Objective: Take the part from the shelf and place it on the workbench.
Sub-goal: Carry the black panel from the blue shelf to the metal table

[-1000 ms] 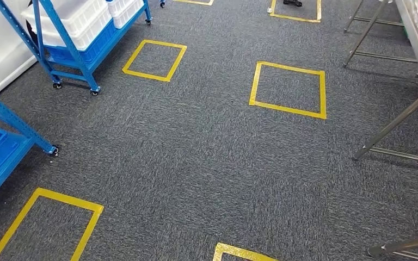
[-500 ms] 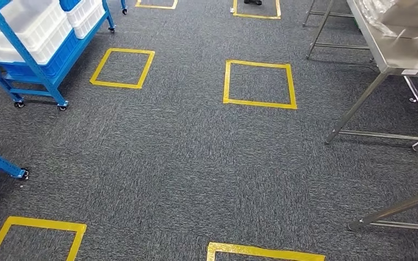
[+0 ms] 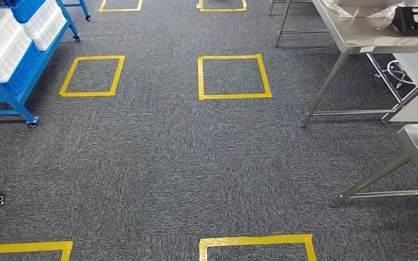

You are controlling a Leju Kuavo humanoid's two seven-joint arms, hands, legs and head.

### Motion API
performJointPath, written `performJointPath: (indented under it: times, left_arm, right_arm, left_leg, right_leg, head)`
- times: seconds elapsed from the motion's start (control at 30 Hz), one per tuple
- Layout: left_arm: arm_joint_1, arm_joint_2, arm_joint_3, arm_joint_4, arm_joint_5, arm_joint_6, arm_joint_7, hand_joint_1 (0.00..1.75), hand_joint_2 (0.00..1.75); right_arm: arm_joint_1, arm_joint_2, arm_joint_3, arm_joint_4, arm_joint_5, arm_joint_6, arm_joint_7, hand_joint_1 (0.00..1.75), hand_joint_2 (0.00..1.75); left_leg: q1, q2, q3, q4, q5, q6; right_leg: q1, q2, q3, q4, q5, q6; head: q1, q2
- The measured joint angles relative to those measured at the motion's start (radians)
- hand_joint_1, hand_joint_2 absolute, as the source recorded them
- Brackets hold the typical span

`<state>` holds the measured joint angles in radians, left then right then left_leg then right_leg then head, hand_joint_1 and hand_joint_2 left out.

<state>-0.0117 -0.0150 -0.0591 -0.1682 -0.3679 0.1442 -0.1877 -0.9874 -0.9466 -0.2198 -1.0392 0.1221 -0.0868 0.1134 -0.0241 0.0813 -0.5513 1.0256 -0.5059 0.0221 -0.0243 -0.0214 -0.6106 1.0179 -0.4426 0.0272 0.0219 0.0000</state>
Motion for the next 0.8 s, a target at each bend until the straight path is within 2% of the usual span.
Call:
performJointPath:
  times: [0.07,0.13,0.17,0.2,0.23,0.27,0.33,0.4,0.47,0.5,0.53,0.6,0.63,0.67,0.7,0.73,0.8]
  left_arm:
    - [0.000,0.000,-0.001,0.000,0.000,0.000,0.000,0.00,1.75]
    - [0.001,0.000,-0.001,0.000,0.000,0.000,0.000,0.00,1.75]
    - [0.001,0.000,-0.001,0.000,0.000,0.000,0.000,0.00,1.75]
    - [0.002,0.000,-0.001,0.000,0.001,0.000,0.000,0.00,1.75]
    - [0.003,0.000,-0.001,0.000,0.002,0.000,-0.001,0.00,1.75]
    - [0.004,0.000,-0.001,0.000,0.002,0.000,-0.001,0.00,1.75]
    - [0.005,0.002,-0.001,0.000,0.002,-0.001,-0.002,0.00,1.75]
    - [0.005,0.003,-0.001,0.000,0.001,-0.003,-0.001,0.00,1.75]
    - [0.000,0.003,-0.001,0.000,0.001,-0.007,0.002,0.00,1.75]
    - [-0.002,0.003,-0.001,0.000,0.001,-0.010,0.003,0.00,1.75]
    - [-0.003,0.002,-0.001,0.000,0.001,-0.012,0.004,0.00,1.75]
    - [-0.001,0.002,-0.001,0.000,0.001,-0.015,0.006,0.00,1.75]
    - [-0.001,0.002,0.000,0.000,0.002,-0.017,0.007,0.00,1.75]
    - [0.000,0.002,0.000,0.000,0.002,-0.020,0.008,0.00,1.75]
    - [0.000,0.001,0.000,0.000,0.002,-0.025,0.009,0.00,1.75]
    - [0.000,0.000,0.000,0.000,0.002,-0.030,0.010,0.00,1.75]
    - [-0.001,-0.001,0.000,0.000,0.002,-0.044,0.013,0.00,1.75]
  right_arm:
    - [-0.002,-0.003,0.000,-0.001,0.000,0.000,0.000,1.75,1.75]
    - [-0.002,-0.003,-0.001,0.000,-0.001,0.000,0.000,1.75,1.75]
    - [-0.001,-0.003,-0.001,0.000,-0.001,0.000,0.000,1.75,1.75]
    - [-0.001,-0.003,-0.001,0.001,-0.002,0.000,0.000,1.75,1.75]
    - [-0.001,-0.003,-0.002,0.001,-0.004,0.000,0.000,1.75,1.75]
    - [-0.001,-0.003,-0.003,0.002,-0.005,0.000,0.000,1.75,1.75]
    - [-0.001,-0.003,-0.005,0.003,-0.006,0.001,0.000,1.75,1.75]
    - [-0.002,-0.003,-0.006,0.004,-0.006,0.003,0.002,1.75,1.75]
    - [-0.003,-0.005,-0.006,0.004,-0.003,0.005,0.007,1.75,1.75]
    - [-0.005,-0.007,-0.006,0.003,-0.002,0.005,0.009,1.75,1.75]
    - [-0.010,-0.008,-0.005,0.003,0.000,0.005,0.010,1.75,1.75]
    - [-0.020,-0.009,-0.005,0.003,0.000,0.006,0.012,1.75,1.75]
    - [-0.022,-0.008,-0.005,0.004,0.001,0.006,0.012,1.75,1.75]
    - [-0.023,-0.007,-0.004,0.004,0.003,0.006,0.014,1.75,1.75]
    - [-0.027,-0.005,-0.004,0.005,0.007,0.007,0.017,1.75,1.75]
    - [-0.033,-0.003,-0.002,0.005,0.013,0.008,0.020,1.75,1.75]
    - [-0.057,0.002,0.006,0.006,0.029,0.009,0.029,1.75,1.75]
  left_leg:
    - [0.006,-0.042,-0.040,0.093,-0.054,-0.007]
    - [0.008,-0.067,-0.108,0.232,-0.112,-0.007]
    - [0.008,-0.070,-0.131,0.276,-0.120,-0.004]
    - [0.008,-0.073,-0.139,0.282,-0.108,0.000]
    - [0.007,-0.076,-0.126,0.246,-0.077,0.005]
    - [0.005,-0.087,-0.100,0.181,-0.035,0.012]
    - [0.003,-0.133,-0.045,0.050,0.024,0.025]
    - [0.002,-0.158,-0.022,-0.001,0.035,0.029]
    - [0.000,-0.140,-0.014,-0.020,0.043,0.033]
    - [0.000,-0.129,-0.007,-0.034,0.050,0.037]
    - [0.001,-0.117,-0.001,-0.048,0.057,0.040]
    - [0.001,-0.096,0.004,-0.062,0.064,0.043]
    - [0.001,-0.086,0.004,-0.062,0.063,0.043]
    - [0.001,-0.076,0.004,-0.062,0.062,0.042]
    - [0.002,-0.065,0.003,-0.060,0.059,0.040]
    - [0.003,-0.055,0.003,-0.057,0.056,0.038]
    - [0.005,-0.036,0.003,-0.047,0.046,0.028]
  right_leg:
    - [-0.001,0.016,0.001,-0.001,0.001,-0.011]
    - [0.004,0.035,0.000,0.001,-0.001,-0.017]
    - [0.007,0.045,0.000,0.002,-0.001,-0.019]
    - [0.009,0.056,0.000,0.004,-0.002,-0.020]
    - [0.011,0.068,0.001,0.005,-0.003,-0.021]
    - [0.011,0.079,0.001,0.006,-0.003,-0.021]
    - [0.010,0.100,0.000,0.006,-0.002,-0.019]
    - [0.002,0.121,-0.006,0.004,0.002,-0.008]
    - [-0.006,0.135,-0.009,0.000,0.006,0.005]
    - [-0.006,0.123,-0.012,0.005,0.002,0.009]
    - [-0.005,0.102,-0.022,0.024,-0.012,0.012]
    - [-0.004,0.050,-0.070,0.122,-0.067,0.019]
    - [-0.006,0.039,-0.101,0.186,-0.095,0.024]
    - [-0.010,0.033,-0.125,0.235,-0.110,0.030]
    - [-0.014,0.029,-0.133,0.253,-0.107,0.035]
    - [-0.019,0.025,-0.121,0.231,-0.086,0.041]
    - [-0.024,0.001,-0.053,0.106,-0.028,0.052]
  head:
    - [-0.001,0.000]
    - [-0.001,0.000]
    - [-0.001,0.000]
    - [-0.001,0.000]
    - [-0.001,0.000]
    - [-0.001,0.000]
    - [0.000,0.000]
    - [0.000,0.000]
    - [-0.001,0.000]
    - [0.000,0.000]
    - [0.002,0.000]
    - [0.007,0.000]
    - [0.008,0.000]
    - [0.008,0.000]
    - [0.008,0.000]
    - [0.008,0.000]
    - [0.008,0.000]
